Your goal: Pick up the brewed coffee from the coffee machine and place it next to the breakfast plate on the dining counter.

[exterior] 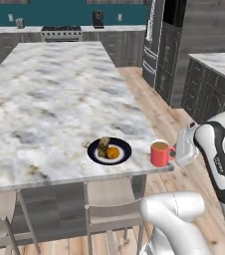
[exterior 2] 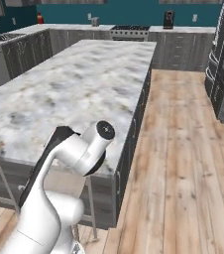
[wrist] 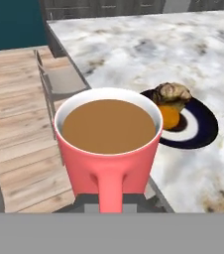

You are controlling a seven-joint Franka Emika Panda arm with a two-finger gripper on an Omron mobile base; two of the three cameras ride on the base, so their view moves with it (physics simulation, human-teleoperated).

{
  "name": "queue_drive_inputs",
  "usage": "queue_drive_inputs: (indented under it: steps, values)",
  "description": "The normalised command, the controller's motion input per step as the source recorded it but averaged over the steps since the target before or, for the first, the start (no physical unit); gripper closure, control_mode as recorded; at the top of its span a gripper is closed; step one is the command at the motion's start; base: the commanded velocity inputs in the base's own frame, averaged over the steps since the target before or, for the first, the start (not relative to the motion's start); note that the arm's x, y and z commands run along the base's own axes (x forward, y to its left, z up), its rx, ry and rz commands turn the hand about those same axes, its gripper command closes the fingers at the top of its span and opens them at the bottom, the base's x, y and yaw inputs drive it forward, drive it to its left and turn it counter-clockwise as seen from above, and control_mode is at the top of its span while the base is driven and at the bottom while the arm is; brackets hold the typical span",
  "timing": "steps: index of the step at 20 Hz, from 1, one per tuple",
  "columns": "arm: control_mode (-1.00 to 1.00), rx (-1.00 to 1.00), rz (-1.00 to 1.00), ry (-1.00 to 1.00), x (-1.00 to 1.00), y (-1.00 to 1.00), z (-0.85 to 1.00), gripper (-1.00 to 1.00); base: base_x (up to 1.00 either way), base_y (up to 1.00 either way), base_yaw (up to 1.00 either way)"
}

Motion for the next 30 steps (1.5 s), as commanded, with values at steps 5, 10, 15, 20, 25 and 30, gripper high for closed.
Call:
queue_drive_inputs:
  steps: [5, 10, 15, 20, 25, 30]
  values:
    - [-1.0, 0.0, 0.02, 0.0, 0.67, -0.47, -0.07, 1.0, 0.0, 0.0, 0.0]
    - [-1.0, 0.0, 0.0, 0.01, 0.97, -0.19, -0.12, 1.0, 0.0, 0.0, 0.0]
    - [-1.0, 0.0, 0.0, 0.0, 0.96, -0.04, -0.3, 1.0, 0.0, 0.0, 0.0]
    - [-1.0, 0.0, 0.0, 0.0, 0.77, 0.0, -0.48, 1.0, 0.0, 0.0, 0.0]
    - [-1.0, 0.0, 0.04, 0.0, 0.7, 0.0, -0.63, 1.0, 0.0, 0.0, 0.0]
    - [-1.0, 0.0, 0.06, 0.0, 0.68, -0.01, -0.61, 1.0, 0.0, 0.0, 0.0]
